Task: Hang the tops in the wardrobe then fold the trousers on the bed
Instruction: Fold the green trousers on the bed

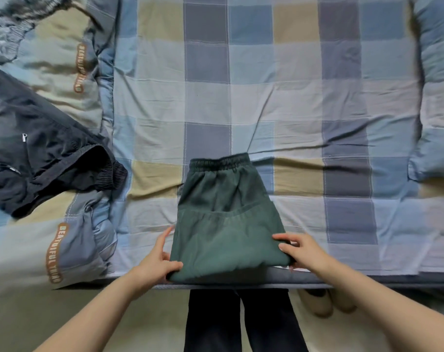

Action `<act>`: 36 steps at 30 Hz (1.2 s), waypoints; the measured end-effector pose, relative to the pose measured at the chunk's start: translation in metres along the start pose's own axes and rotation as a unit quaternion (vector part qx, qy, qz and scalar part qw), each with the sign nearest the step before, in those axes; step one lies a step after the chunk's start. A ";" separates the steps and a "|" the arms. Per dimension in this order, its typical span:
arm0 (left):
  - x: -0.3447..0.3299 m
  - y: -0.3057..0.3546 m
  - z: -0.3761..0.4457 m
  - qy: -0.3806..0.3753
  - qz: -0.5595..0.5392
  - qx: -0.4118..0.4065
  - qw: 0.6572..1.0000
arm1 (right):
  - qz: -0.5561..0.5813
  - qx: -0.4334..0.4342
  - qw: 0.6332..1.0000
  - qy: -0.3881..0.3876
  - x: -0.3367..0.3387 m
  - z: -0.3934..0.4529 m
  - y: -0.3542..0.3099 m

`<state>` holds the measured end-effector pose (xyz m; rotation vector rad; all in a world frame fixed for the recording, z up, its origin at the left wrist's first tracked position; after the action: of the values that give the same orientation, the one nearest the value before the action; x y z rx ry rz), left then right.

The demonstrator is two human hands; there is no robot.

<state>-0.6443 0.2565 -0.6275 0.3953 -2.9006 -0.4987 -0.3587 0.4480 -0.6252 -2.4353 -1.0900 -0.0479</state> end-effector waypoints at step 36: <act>0.019 0.029 0.163 -0.002 0.010 -0.021 1.000 | 0.160 -0.093 0.975 0.120 -0.034 0.141 0.013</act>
<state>-0.7038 0.3266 -0.7662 0.3603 -2.8892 -0.5575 -0.3944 0.4776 -0.7630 -2.6571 -0.6027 -0.3455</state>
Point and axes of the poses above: each hand's wrist, its own z-axis towards the middle knuckle, its own x-axis out of the back of the hand, y = z × x, the point moved 8 cm from there along z, towards the middle knuckle, and after that the axes turned 7 degrees about y, right-handed, at the moved point
